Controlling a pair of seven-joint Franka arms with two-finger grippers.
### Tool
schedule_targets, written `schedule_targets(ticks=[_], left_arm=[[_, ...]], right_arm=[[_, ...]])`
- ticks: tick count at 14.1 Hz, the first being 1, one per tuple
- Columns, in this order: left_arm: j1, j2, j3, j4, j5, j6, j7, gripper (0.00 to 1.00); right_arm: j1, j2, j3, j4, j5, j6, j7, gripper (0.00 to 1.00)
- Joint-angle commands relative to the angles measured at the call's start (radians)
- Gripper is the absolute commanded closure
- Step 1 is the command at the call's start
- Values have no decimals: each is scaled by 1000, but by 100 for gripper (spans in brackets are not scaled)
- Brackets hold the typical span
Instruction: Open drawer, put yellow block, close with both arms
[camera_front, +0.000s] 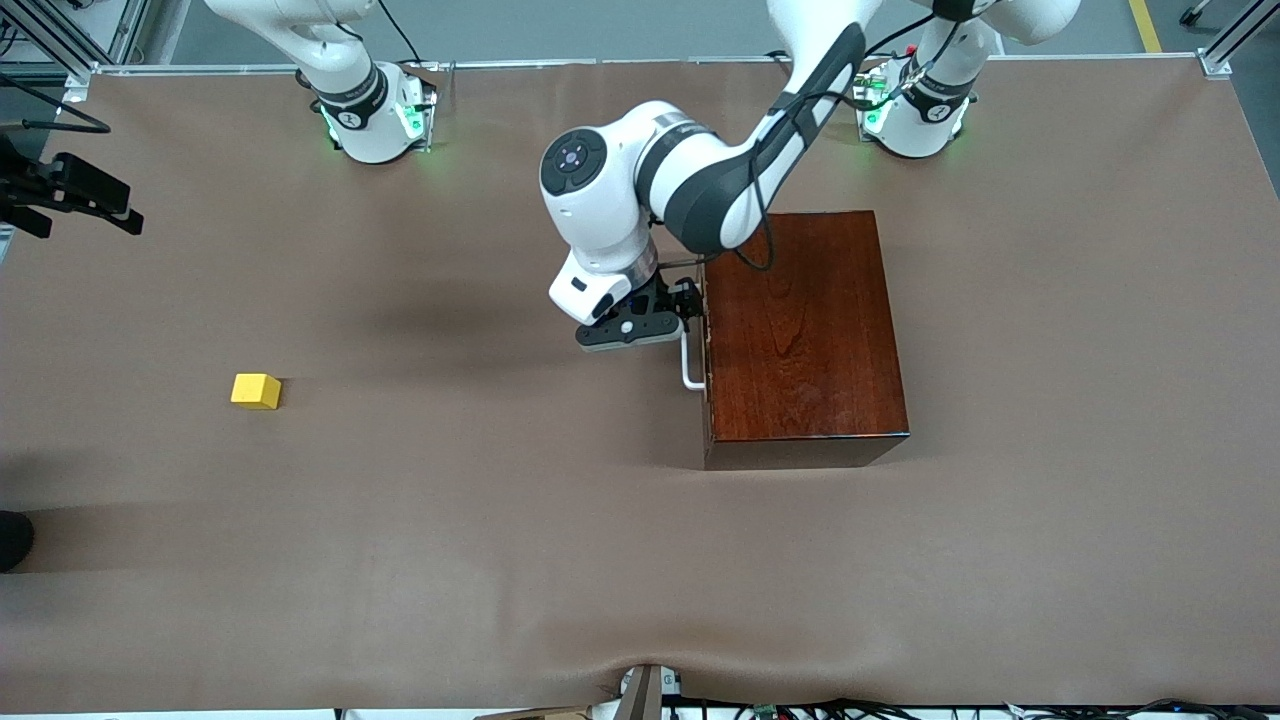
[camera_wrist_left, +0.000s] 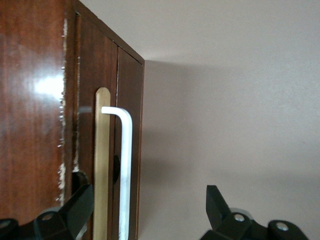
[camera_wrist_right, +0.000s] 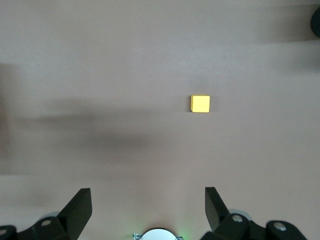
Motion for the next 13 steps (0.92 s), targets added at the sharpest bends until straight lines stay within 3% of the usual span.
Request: schedule_targets(ticks=[1, 13], left_arm=[[-9, 18, 13, 30, 32, -12, 37, 0], [-23, 97, 10, 24, 40, -32, 54, 0]], right_arm=[[-7, -3, 2, -3, 17, -4, 3, 0], [-7, -3, 0, -3, 17, -6, 3, 0]])
